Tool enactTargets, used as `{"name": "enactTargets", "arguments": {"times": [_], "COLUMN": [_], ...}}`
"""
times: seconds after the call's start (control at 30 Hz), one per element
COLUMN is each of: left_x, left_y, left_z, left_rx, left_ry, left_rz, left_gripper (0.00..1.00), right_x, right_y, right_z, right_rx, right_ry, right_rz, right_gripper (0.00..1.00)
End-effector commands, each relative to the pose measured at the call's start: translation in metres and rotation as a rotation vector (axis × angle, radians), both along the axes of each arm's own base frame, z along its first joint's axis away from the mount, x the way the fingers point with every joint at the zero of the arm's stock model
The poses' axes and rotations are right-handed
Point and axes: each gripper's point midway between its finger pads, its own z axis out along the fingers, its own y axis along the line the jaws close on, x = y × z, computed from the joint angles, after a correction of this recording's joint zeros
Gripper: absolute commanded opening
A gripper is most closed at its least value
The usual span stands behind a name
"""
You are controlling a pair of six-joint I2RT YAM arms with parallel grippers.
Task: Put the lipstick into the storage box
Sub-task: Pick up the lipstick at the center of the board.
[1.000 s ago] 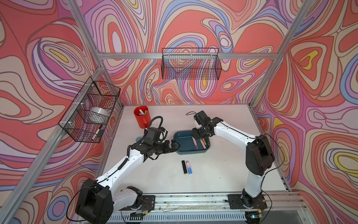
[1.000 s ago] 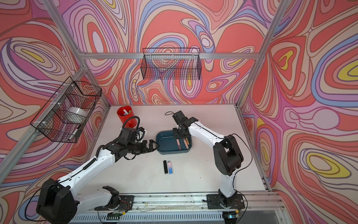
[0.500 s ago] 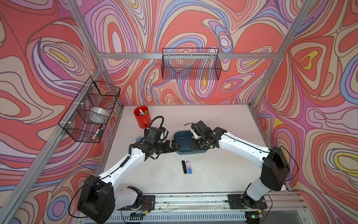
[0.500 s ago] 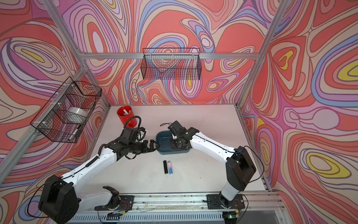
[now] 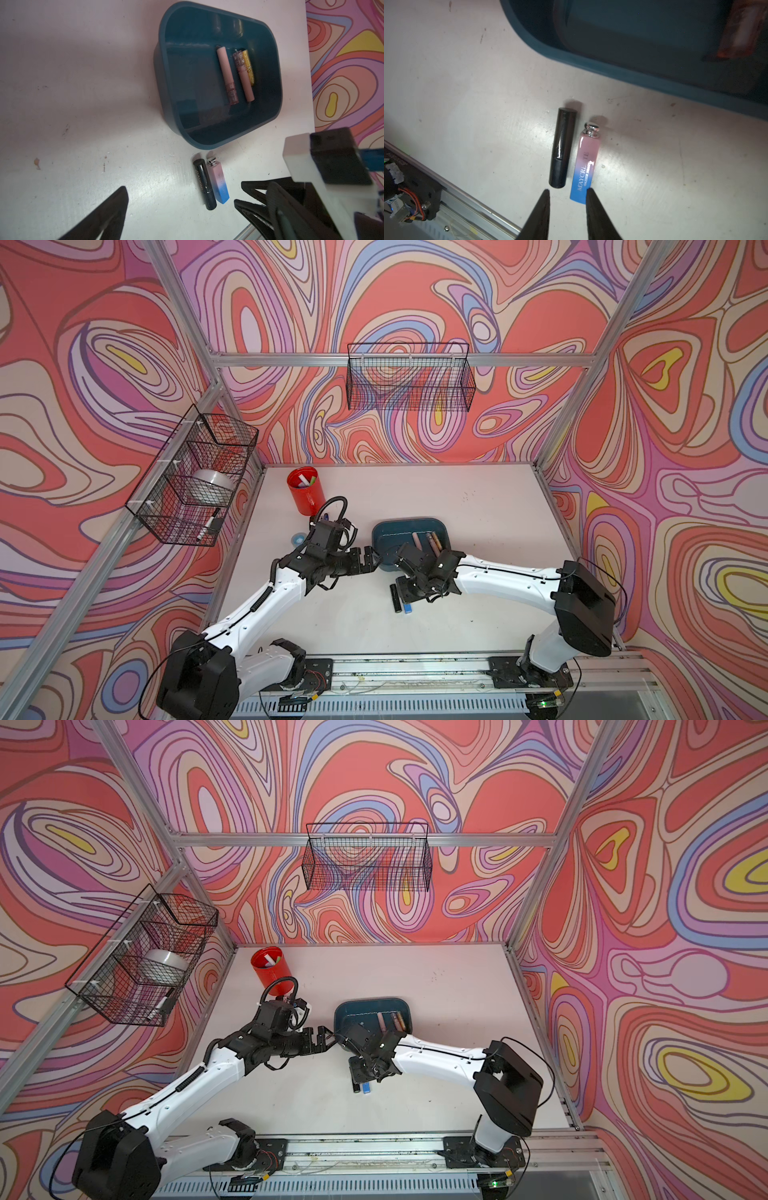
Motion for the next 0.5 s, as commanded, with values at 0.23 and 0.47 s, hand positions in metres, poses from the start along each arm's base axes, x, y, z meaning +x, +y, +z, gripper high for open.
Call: {"name": "enactTargets", "arguments": {"times": [0.23,0.47], "left_x": [-0.004,-0.004], "left_y": [0.007,0.009], "left_z": [-0.001,0.006], "left_rx": [-0.005,-0.006], "left_ry": [-0.016,-0.038], "left_rz": [0.046,0.053], "left_gripper": [1.00,1.00], "right_x": [-0.002,-0.004], "right_y": [-0.009,-0.011], "right_z": [-0.013,-0.031], "right_rx": [-0.015,-0.044], "right_ry": [-0.011,0.005], "right_rz": [-0.081,-0.076], "right_gripper": [0.32,0.31]}}
